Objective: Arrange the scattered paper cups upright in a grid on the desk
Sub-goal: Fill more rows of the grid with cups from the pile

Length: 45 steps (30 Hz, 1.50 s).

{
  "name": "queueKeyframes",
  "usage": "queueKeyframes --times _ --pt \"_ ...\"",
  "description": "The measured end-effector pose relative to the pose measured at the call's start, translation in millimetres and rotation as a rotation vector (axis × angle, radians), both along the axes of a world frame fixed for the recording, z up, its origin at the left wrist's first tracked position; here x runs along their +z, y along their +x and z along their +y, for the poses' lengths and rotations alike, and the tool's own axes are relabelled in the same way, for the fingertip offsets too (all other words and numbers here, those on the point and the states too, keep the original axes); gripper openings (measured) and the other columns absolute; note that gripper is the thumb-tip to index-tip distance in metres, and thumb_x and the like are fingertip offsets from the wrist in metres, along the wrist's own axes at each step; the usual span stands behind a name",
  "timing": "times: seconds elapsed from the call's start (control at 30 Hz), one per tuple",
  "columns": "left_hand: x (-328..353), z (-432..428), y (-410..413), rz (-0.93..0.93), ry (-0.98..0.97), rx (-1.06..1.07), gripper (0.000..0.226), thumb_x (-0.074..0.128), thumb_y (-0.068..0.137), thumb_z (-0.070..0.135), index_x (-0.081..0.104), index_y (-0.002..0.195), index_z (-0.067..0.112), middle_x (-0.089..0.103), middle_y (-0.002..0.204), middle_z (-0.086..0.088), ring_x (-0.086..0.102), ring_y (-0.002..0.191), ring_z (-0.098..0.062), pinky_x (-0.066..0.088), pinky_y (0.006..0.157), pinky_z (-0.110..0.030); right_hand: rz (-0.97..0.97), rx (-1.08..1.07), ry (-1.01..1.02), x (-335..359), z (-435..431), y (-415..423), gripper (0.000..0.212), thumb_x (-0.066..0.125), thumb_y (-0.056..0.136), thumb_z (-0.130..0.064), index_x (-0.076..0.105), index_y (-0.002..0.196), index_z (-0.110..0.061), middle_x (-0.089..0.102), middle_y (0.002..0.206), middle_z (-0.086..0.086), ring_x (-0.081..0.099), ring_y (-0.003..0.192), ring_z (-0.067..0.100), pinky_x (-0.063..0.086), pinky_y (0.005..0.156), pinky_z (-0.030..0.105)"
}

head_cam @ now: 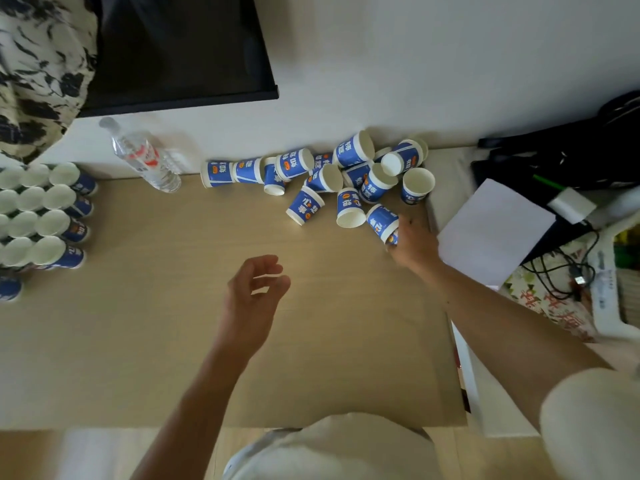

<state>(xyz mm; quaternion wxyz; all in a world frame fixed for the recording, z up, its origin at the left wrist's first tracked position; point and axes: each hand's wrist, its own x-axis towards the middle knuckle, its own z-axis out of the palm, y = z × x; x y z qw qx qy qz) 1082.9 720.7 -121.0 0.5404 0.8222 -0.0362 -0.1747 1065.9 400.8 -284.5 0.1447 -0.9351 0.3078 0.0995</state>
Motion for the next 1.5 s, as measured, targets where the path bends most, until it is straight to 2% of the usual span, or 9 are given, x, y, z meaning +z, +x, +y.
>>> queueKeyframes --times 0.33,0.47,0.57,0.67,0.77,0.97,1.13,1.33,1.5 --pt "-0.7 -25.1 -19.4 -0.024 0.074 -0.155 0.024 0.072 0.089 0.016 0.064 0.111 0.023 0.069 0.105 0.011 0.065 0.090 0.004 0.050 0.071 -0.014 -0.054 -0.069 0.176 16.8 19.8 -26.5 0.064 0.073 0.082 -0.045 0.045 0.132 -0.017 0.057 0.125 0.007 0.059 0.114 0.030 0.047 0.082 0.039" --pt "-7.9 -28.8 -23.0 -0.201 0.209 -0.311 0.040 0.078 0.083 0.023 0.061 0.120 0.025 0.064 0.115 0.014 0.060 0.103 -0.003 0.049 0.083 -0.024 -0.040 0.033 0.433 45.0 25.5 -38.1 0.066 0.080 0.073 -0.042 0.049 0.126 -0.018 0.064 0.115 0.004 0.064 0.102 0.026 0.054 0.086 0.040" --pt "-11.1 -33.0 -21.9 -0.400 0.370 -0.550 0.071 0.081 0.076 0.029 0.048 0.138 0.023 0.049 0.136 0.007 0.046 0.123 -0.013 0.044 0.100 -0.032 -0.011 0.158 0.628 79.3 34.9 -45.8 0.064 0.082 0.073 -0.037 0.050 0.127 -0.024 0.066 0.112 -0.002 0.066 0.096 0.018 0.056 0.086 0.038" --pt "-12.1 -40.6 -22.5 -0.552 0.585 -0.758 0.104 0.081 0.072 0.042 0.021 0.156 0.026 0.014 0.163 0.006 0.012 0.150 -0.021 0.027 0.116 -0.037 0.028 0.304 0.707 113.1 47.8 -50.4 0.058 0.082 0.073 -0.038 0.052 0.123 -0.031 0.065 0.109 -0.008 0.065 0.095 0.013 0.054 0.085 0.032" --pt "-12.6 -45.7 -25.5 -0.657 0.657 -0.826 0.112 0.080 0.069 0.050 0.014 0.157 0.029 0.004 0.166 0.008 -0.001 0.154 -0.020 0.011 0.123 -0.044 0.029 0.410 0.798 140.4 58.3 -53.2 0.052 0.083 0.074 -0.032 0.056 0.119 -0.033 0.067 0.107 -0.010 0.066 0.095 0.010 0.054 0.085 0.030" --pt "-9.5 -46.1 -33.5 -0.832 0.521 -0.691 0.082 0.072 0.074 0.059 0.042 0.144 0.030 0.057 0.126 0.010 0.056 0.117 -0.012 0.028 0.115 -0.051 0.038 0.429 0.884 171.3 62.5 -53.7 0.063 0.090 0.068 -0.031 0.051 0.117 -0.031 0.067 0.111 -0.006 0.068 0.100 0.013 0.058 0.087 0.033" --pt "-1.2 -45.3 -39.9 -0.683 0.398 -0.592 0.062 0.073 0.073 0.056 0.051 0.126 0.033 0.058 0.110 0.014 0.057 0.091 -0.007 0.050 0.081 -0.034 -0.018 0.412 0.962 185.4 58.7 -50.7 0.078 0.091 0.066 -0.035 0.041 0.126 -0.028 0.056 0.120 -0.001 0.066 0.105 0.015 0.059 0.089 0.038" --pt "2.8 -33.2 -46.6 -0.398 0.128 -0.198 0.051 0.087 0.071 0.031 0.058 0.114 0.030 0.065 0.101 0.015 0.063 0.085 -0.007 0.052 0.070 -0.025 -0.280 0.326 1.290 178.7 69.2 -55.9 0.091 0.090 0.054 -0.039 0.045 0.133 -0.035 0.060 0.123 -0.007 0.064 0.114 0.013 0.055 0.090 0.030" --pt "16.0 -18.9 -47.3 -0.329 0.018 -0.116 0.047 0.085 0.074 0.034 0.058 0.111 0.026 0.066 0.091 0.010 0.059 0.072 -0.006 0.044 0.062 -0.013 -0.533 0.186 1.333 164.1 124.6 -51.8 0.073 0.084 0.054 -0.037 0.058 0.121 -0.024 0.070 0.103 -0.007 0.068 0.092 0.006 0.053 0.074 0.021"
